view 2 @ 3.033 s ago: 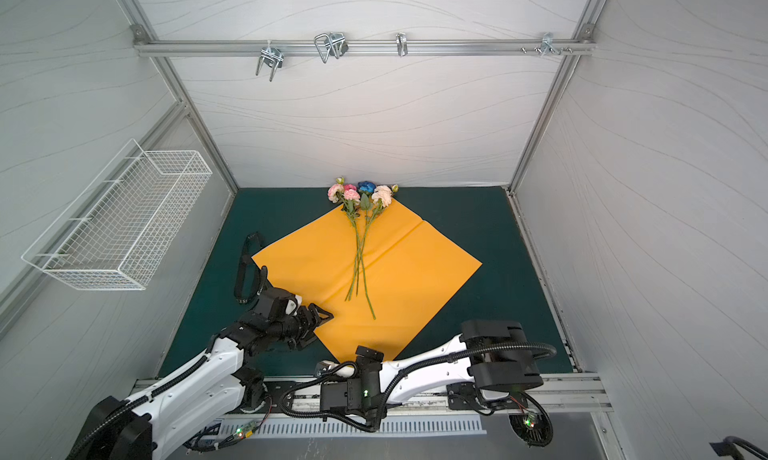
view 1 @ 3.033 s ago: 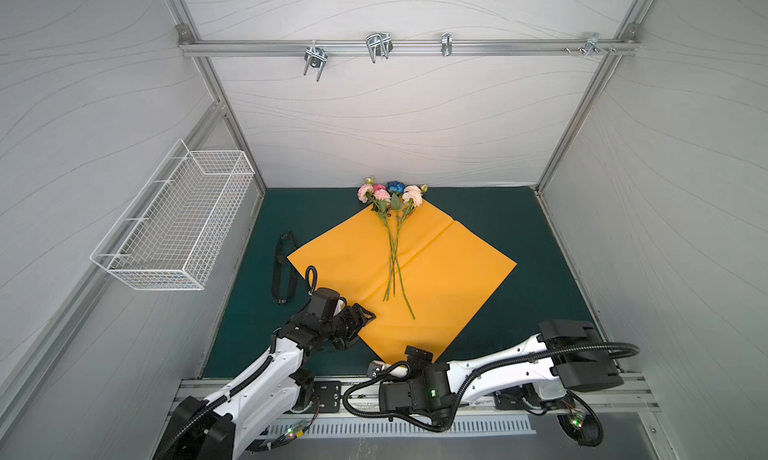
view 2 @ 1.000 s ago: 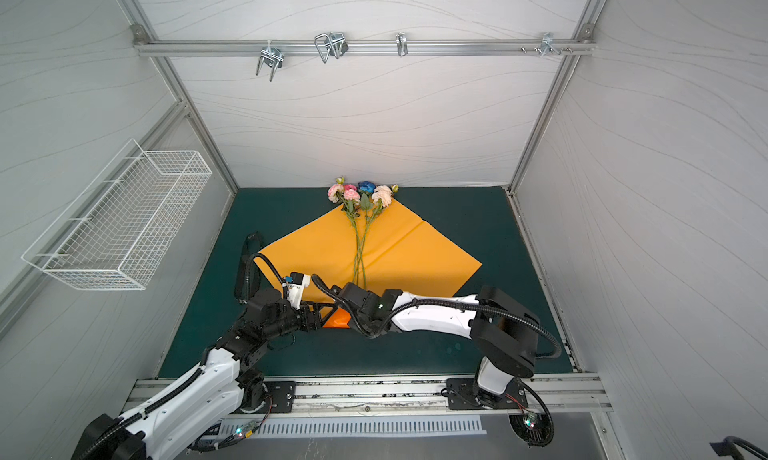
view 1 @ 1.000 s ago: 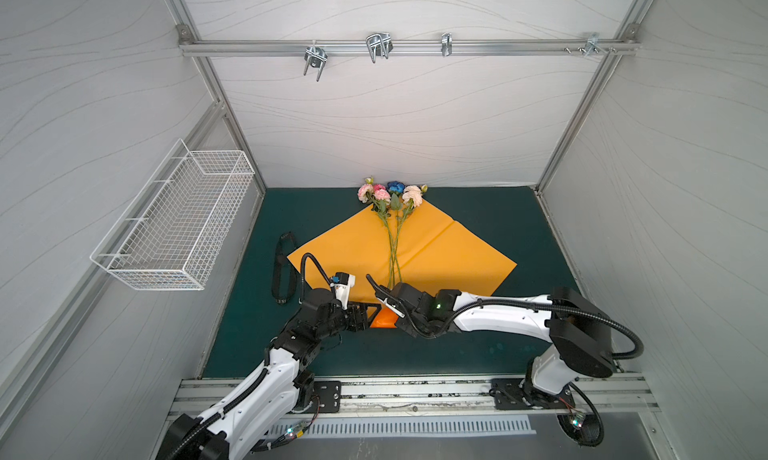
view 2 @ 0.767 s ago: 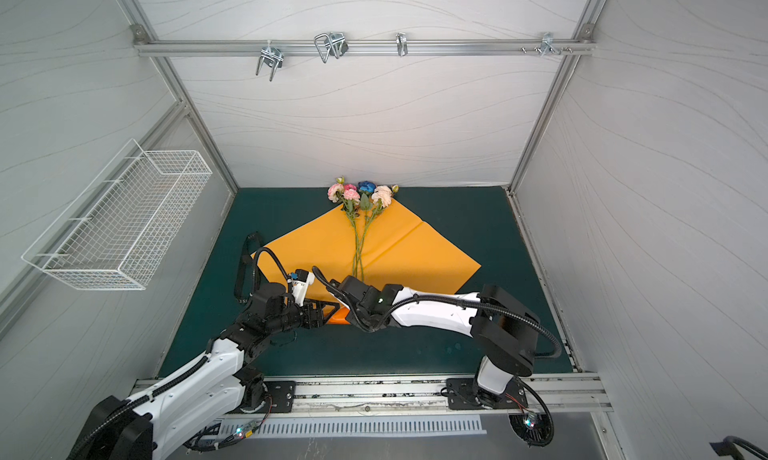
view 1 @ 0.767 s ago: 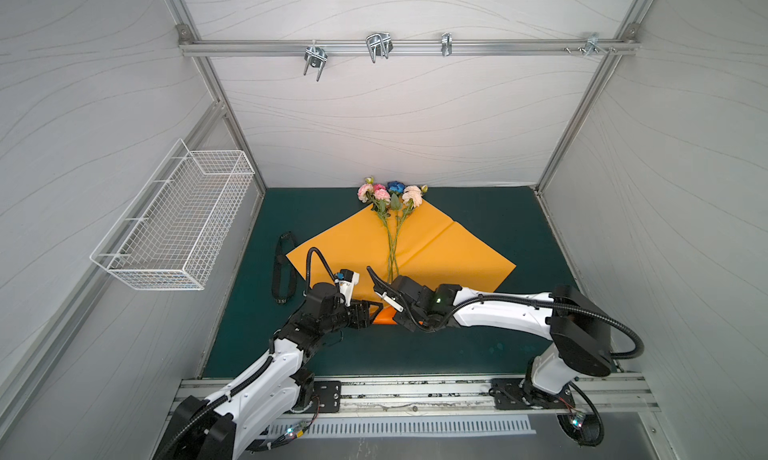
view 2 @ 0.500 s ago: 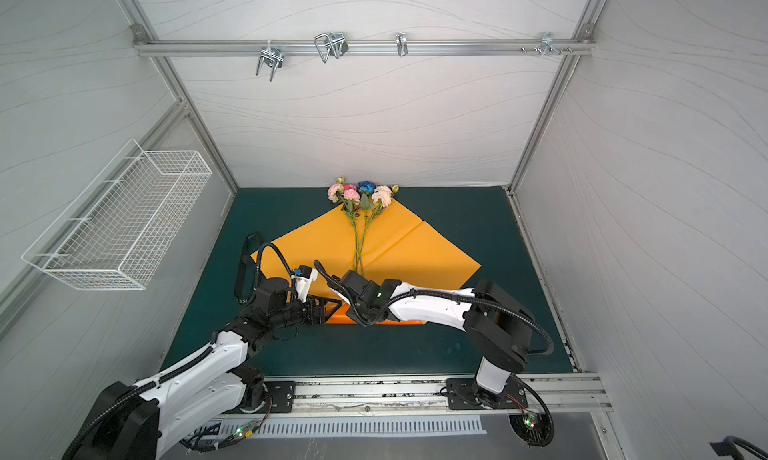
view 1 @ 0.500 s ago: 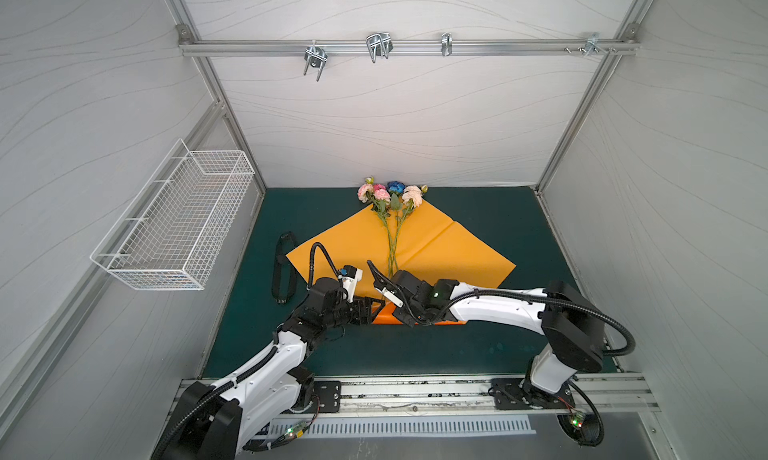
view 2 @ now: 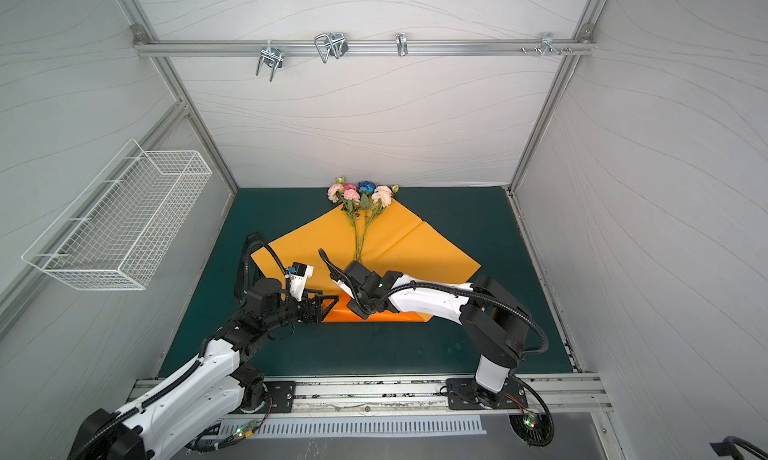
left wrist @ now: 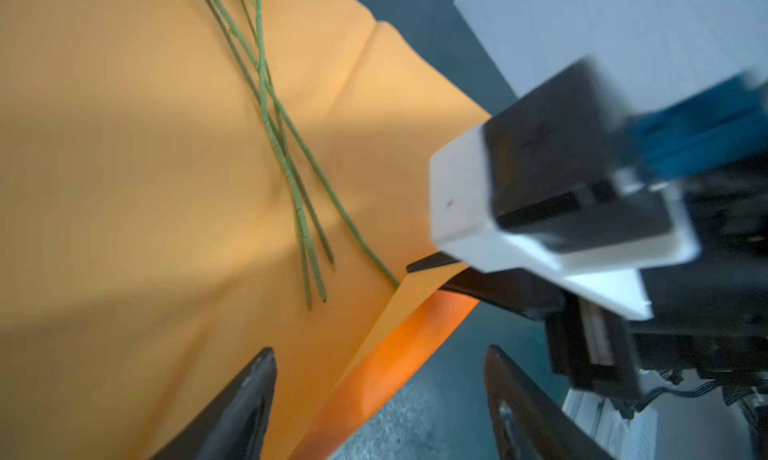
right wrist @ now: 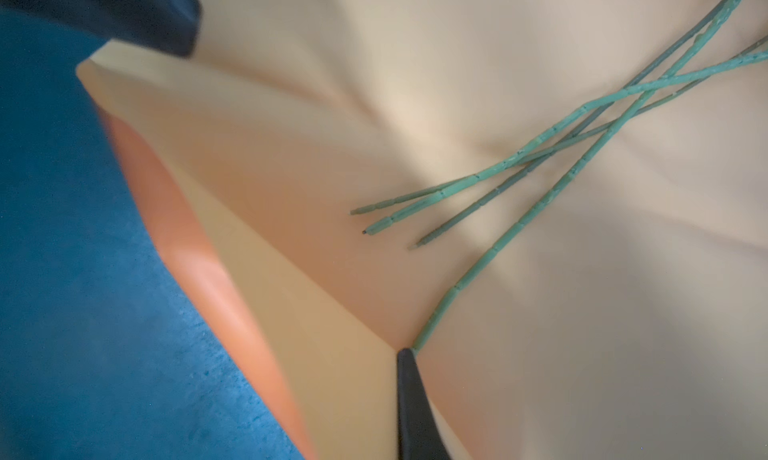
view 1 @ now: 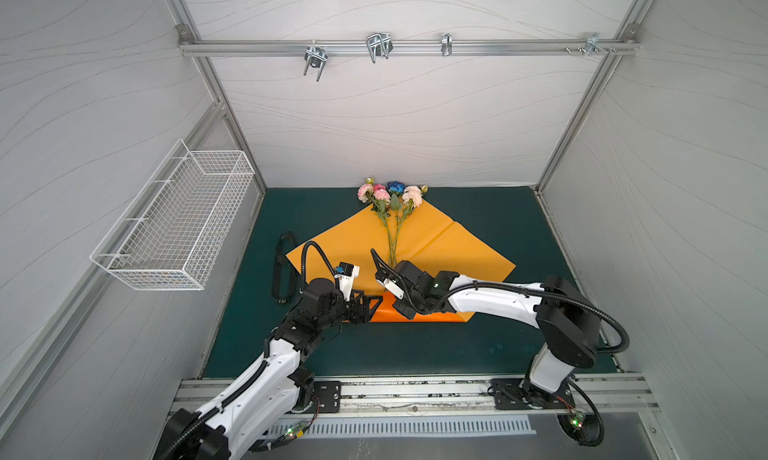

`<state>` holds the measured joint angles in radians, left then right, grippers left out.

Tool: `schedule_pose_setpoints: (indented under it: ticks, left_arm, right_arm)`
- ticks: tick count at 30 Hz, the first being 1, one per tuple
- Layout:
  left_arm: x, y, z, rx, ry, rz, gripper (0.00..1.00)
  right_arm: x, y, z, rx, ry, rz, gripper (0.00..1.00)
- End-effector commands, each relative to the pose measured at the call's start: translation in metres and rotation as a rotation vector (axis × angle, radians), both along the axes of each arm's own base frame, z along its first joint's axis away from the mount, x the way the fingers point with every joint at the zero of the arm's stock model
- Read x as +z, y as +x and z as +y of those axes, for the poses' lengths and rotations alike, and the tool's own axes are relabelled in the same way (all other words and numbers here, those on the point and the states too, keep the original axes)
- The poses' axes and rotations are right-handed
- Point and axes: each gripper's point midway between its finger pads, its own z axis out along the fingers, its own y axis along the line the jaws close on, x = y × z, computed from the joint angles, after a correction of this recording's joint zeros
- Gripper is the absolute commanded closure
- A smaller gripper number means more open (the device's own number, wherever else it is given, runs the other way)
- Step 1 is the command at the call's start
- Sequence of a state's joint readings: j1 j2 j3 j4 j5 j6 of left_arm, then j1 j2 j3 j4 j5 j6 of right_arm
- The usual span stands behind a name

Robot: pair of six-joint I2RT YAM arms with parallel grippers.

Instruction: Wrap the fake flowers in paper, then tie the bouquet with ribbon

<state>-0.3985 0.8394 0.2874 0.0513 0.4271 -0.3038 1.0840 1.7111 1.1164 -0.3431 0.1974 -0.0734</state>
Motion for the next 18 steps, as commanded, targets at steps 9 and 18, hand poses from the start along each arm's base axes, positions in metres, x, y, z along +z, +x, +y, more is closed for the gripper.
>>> schedule_pose_setpoints:
  ticks: [9,18]
  left_arm:
    - [0.009,0.025,-0.014,-0.070,0.072,-0.011,0.27]
    - [-0.001,0.028,-0.018,-0.091,0.082,0.041,0.43]
  right_arm:
    - [-0.001,0.010,0.001,0.006,-0.007,0.018,0.96]
    - [-0.004,0.012,-0.004,-0.011,-0.019,0.025,0.93]
